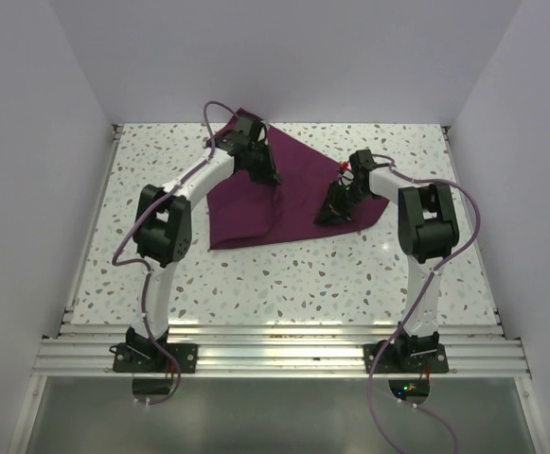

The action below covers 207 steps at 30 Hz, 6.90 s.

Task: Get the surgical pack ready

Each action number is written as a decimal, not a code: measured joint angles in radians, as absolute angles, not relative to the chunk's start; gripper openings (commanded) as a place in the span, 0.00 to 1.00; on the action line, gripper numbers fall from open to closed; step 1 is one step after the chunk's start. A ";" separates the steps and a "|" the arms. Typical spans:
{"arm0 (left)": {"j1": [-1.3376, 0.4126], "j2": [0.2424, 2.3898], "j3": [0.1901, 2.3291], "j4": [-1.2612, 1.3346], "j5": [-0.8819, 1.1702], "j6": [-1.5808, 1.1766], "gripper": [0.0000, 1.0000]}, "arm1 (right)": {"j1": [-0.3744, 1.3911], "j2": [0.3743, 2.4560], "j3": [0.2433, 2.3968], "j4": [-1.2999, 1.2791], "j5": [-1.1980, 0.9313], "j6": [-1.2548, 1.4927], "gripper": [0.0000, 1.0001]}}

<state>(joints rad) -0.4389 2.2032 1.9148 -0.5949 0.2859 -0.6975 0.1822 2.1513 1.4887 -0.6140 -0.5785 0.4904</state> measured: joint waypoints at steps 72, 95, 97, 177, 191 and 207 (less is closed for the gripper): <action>-0.185 1.688 1.308 -0.651 -0.039 -0.428 0.58 | 0.049 2.243 2.025 -0.831 -0.178 0.343 0.00; -0.076 1.675 1.133 -0.675 -0.050 -0.543 0.58 | 0.671 2.377 2.401 -0.759 -0.285 0.542 0.00; -0.071 1.670 1.123 -0.675 -0.051 -0.543 0.59 | 0.683 2.400 2.401 -0.749 -0.288 0.548 0.00; -0.027 2.256 1.614 -0.381 0.576 -0.496 0.00 | 0.310 2.654 2.230 -0.420 -0.699 0.609 0.00; -0.025 2.038 1.279 -0.351 0.571 -0.475 0.00 | 0.315 2.447 1.868 -0.397 -0.728 0.572 0.00; -0.013 2.014 1.433 -0.439 0.464 -0.363 0.00 | 0.314 2.398 1.916 -0.419 -0.772 0.564 0.00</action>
<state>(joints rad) -0.0132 2.0140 1.4330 -0.4385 0.4641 -0.3626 0.3138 2.3981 1.9160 -0.4191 -0.7723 0.5636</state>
